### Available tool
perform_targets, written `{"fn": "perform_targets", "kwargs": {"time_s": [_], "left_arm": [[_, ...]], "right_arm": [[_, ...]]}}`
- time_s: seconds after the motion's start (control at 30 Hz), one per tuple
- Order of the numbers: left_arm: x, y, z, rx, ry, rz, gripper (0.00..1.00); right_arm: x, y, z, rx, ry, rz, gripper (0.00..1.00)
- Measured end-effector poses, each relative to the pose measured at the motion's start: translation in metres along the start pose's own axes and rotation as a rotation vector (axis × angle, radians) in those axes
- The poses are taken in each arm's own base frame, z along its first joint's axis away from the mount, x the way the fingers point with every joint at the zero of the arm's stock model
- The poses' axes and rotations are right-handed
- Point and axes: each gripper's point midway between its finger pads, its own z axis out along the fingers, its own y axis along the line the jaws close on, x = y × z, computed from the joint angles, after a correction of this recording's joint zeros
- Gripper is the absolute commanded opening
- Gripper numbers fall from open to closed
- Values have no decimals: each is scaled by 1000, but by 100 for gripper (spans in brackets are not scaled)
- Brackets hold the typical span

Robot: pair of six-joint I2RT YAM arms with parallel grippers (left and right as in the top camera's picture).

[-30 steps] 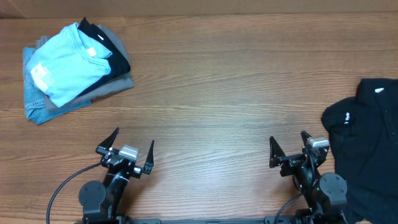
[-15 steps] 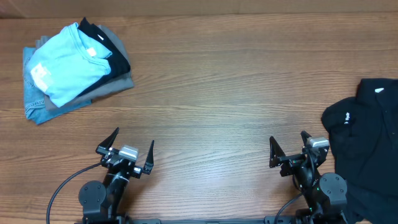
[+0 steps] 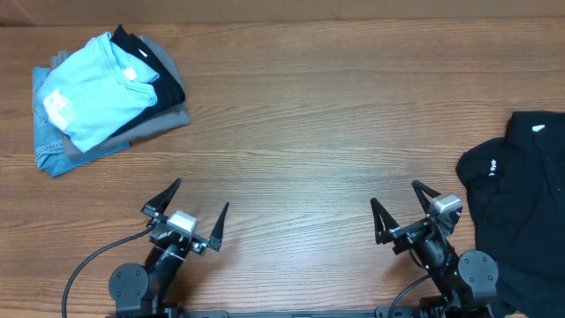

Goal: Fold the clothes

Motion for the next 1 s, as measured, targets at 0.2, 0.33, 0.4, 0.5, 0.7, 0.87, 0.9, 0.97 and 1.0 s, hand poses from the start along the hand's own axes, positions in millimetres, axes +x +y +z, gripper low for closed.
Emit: {"fn": "perform_targets", "kwargs": {"time_s": [0.2, 0.33, 0.4, 0.5, 0.7, 0.87, 0.9, 0.97, 1.0], "left_arm": [[-67, -11, -12, 63, -96, -18, 100], [-124, -15, -21, 94, -87, -41, 100], [-135, -14, -15, 121, -25, -89, 100], [-138, -7, 4, 159, 120, -198, 100], [-146, 14, 41, 190, 400, -389, 100], [-155, 34, 69, 195, 540, -449, 100], [-156, 36, 75, 204, 550, -455, 100], [-159, 36, 83, 241, 550, -459, 100], [-159, 35, 87, 263, 552, -462, 100]], "right_arm": [[-34, 21, -9, -85, -68, 88, 100], [-71, 31, -17, -96, -89, 111, 100], [-79, 31, -13, -84, -40, 138, 100], [-81, 28, -2, -56, 84, 194, 100], [-94, 13, 30, 48, 386, 280, 100], [-104, -3, 59, 123, 609, 280, 100], [-104, -6, 65, 129, 648, 285, 100], [-99, -13, 73, 158, 712, 289, 100], [-96, -18, 77, 180, 738, 293, 100]]}}
